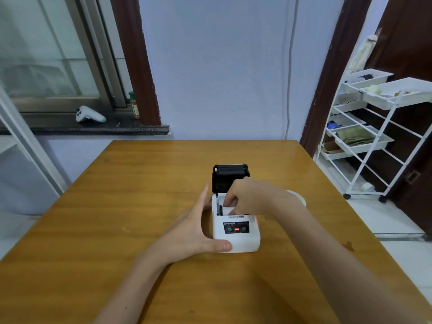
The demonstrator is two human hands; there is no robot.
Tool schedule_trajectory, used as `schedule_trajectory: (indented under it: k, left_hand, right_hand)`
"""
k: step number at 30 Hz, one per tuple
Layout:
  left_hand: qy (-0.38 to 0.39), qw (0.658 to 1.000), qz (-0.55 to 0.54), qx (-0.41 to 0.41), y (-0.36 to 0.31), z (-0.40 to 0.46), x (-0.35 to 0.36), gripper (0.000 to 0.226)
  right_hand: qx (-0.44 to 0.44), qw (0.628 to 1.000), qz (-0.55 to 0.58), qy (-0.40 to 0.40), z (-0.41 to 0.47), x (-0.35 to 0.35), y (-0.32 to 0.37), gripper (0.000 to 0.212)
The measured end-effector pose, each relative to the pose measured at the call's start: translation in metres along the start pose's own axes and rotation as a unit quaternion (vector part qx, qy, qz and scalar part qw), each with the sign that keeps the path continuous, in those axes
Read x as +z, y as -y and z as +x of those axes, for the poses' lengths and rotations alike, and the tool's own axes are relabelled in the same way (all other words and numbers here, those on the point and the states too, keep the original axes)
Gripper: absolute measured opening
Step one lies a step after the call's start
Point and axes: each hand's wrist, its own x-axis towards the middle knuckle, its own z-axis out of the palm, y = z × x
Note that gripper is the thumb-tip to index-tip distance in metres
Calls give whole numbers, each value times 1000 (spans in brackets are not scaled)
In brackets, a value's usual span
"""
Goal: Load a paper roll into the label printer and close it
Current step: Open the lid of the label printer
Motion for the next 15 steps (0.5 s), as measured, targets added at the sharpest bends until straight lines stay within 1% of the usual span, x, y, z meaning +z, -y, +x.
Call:
schedule_trajectory:
  k: [3, 5, 7, 8, 11, 13, 15]
  left_hand:
    - [7, 1000, -4, 1, -1, 0, 0, 142]
    - [5, 1000, 3, -1, -1, -1, 0, 141]
    - [1, 1000, 10, -2, -1, -1, 0, 141]
    - [-1, 1000, 12, -2, -1, -1, 1, 141]
    - [-2, 1000, 14, 0, 0, 0, 1, 139]
    - [-2, 1000, 12, 3, 0, 0, 1, 138]
    - [-4, 1000, 10, 4, 0, 0, 1, 138]
  right_hand:
    - [-1, 1000, -8, -1, 2, 3, 0, 25]
    - [-4, 1000, 9, -9, 2, 4, 0, 21]
    - [-10, 998, 58, -27, -1, 6, -3, 11]
    - [-15, 995, 95, -39, -4, 6, -5, 12]
    - [-30, 972, 222, -66, -11, 8, -14, 25]
    - [-39, 958, 274, -78, -16, 9, -16, 23]
    - [-44, 947, 298, -108, -19, 13, -15, 17]
